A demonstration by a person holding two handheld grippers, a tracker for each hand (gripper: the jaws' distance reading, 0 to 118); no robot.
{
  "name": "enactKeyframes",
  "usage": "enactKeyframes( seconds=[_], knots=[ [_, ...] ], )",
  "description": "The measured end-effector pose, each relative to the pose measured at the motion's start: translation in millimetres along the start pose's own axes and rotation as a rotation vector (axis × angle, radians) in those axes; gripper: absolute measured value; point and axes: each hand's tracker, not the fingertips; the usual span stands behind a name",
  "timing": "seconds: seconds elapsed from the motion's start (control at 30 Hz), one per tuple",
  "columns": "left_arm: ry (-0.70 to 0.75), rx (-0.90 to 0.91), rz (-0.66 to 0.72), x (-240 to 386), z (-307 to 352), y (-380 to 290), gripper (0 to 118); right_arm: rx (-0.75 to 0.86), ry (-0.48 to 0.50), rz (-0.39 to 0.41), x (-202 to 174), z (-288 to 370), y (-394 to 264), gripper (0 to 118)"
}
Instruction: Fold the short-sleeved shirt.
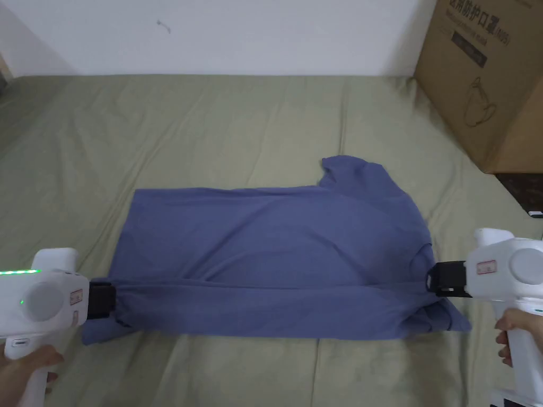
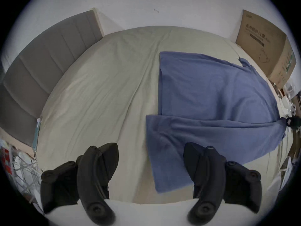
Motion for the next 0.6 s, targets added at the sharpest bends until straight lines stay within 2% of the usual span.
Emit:
enactKeyframes(
  seconds=[0.03,0.07,0.1,0.13,0.2,0.27,0.3,0.37,0.4,0.43,0.47,0.5,0.57,0.6],
  knots=[
    [-0.012,0.005,0.022,-4.3,9.4,-3.8,83,0.020,0.003,-0.002,1.6,8.0,-3.7,71],
    [-0.042,0.013,0.048,-8.6,19.1,-9.9,69,0.040,0.007,-0.003,2.8,15.6,-8.5,59],
    [-0.087,0.026,0.065,-12.3,28.5,-16.9,43,0.044,0.008,-0.003,4.4,20.5,-14.2,37],
    [-0.106,0.027,0.073,-15.3,37.0,-24.5,1,0.050,0.013,-0.001,4.9,26.4,-21.0,0],
    [-0.079,0.022,0.073,-13.7,45.2,-42.1,0,0.067,0.015,0.001,2.9,33.6,-38.5,0],
    [-0.102,-0.002,0.046,-12.7,48.8,-56.2,0,0.052,0.053,0.043,-0.9,35.7,-56.6,0],
    [-0.104,-0.006,0.048,-10.4,48.0,-62.4,0,0.046,0.049,0.033,-3.2,35.2,-63.9,0],
    [-0.106,-0.011,0.041,-8.1,46.0,-68.4,4,0.026,0.051,0.033,-6.7,31.3,-77.0,0],
    [-0.100,0.001,0.047,-8.0,44.2,-68.8,18,0.021,0.056,0.028,-7.4,29.7,-82.1,0],
    [-0.093,0.009,0.061,-7.9,40.4,-68.0,52,0.012,0.060,0.009,-7.7,27.6,-86.2,0],
    [-0.089,-0.001,0.074,-8.9,35.4,-63.4,52,0.005,0.071,-0.007,-7.3,26.0,-89.8,0],
    [-0.080,-0.019,0.079,-9.3,30.1,-59.4,60,0.000,0.086,-0.020,-1.5,17.6,-92.3,0],
    [-0.051,-0.025,0.076,-8.3,18.8,-53.4,87,-0.015,0.088,-0.032,0.1,14.9,-96.1,0],
    [-0.034,-0.013,0.069,-8.6,15.4,-51.2,90,-0.019,0.088,-0.035,0.8,14.6,-97.9,0]
  ],
)
